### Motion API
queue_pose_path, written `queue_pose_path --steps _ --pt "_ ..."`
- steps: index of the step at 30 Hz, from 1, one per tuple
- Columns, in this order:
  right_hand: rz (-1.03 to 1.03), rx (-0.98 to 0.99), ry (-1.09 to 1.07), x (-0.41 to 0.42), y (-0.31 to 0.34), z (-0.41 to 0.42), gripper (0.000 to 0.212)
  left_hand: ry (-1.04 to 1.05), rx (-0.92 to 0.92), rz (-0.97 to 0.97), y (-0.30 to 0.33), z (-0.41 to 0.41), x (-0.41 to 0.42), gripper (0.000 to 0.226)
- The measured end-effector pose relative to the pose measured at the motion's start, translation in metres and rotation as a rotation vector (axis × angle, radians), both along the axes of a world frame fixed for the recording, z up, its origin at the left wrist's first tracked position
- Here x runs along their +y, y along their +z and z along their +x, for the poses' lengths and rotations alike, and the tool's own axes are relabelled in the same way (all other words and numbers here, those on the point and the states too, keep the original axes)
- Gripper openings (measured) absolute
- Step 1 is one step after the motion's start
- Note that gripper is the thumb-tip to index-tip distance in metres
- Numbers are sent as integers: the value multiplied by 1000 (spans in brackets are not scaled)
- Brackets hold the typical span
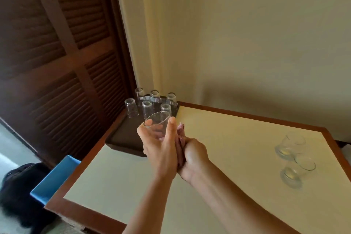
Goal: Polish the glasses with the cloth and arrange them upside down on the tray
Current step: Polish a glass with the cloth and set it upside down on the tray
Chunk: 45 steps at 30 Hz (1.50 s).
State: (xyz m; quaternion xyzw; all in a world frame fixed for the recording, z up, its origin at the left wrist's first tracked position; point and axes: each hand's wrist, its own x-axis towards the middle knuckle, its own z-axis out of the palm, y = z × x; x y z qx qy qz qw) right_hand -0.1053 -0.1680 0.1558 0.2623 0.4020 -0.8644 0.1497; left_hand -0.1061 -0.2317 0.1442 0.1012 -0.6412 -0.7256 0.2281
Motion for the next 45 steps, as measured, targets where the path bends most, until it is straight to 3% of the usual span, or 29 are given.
queue_pose_path --steps 3,7,9,12,14,16,18,21,25,28,38,42,45 --pt "58 -141 18 -24 -20 -29 48 -7 -96 -222 -30 -42 -48 56" --pt "114 -179 -65 -48 -37 -80 39 -40 -260 -273 -54 -118 -120 55" --pt "132 -178 -133 -53 -41 -108 33 -104 -358 -174 -66 -154 -152 57" --pt "223 -235 -152 -65 -57 -149 30 -167 -643 133 -88 -206 -201 66" --pt "278 -251 -128 -73 -69 -169 31 -247 -841 154 -103 -236 -230 63" --pt "305 -255 -120 -78 -80 -185 30 -366 -935 -82 -112 -262 -250 65" --pt "327 -256 -132 -77 -93 -195 29 -491 -954 -441 -114 -284 -260 63" --pt "401 -234 -100 -73 -123 -205 28 -638 -875 -946 -115 -315 -267 66" --pt "478 -172 -110 -64 -149 -203 32 -680 -737 -1361 -119 -338 -268 72" --pt "591 -215 -34 -63 -144 -209 34 -710 -714 -1596 -115 -348 -264 74" --pt "574 -271 -83 -41 -158 -199 33 -832 -679 -2241 -113 -353 -230 59" --pt "537 -270 -80 -32 -165 -192 32 -784 -680 -2363 -117 -347 -225 54" --pt "500 -280 -117 -21 -163 -182 31 -743 -593 -2459 -113 -339 -223 63"
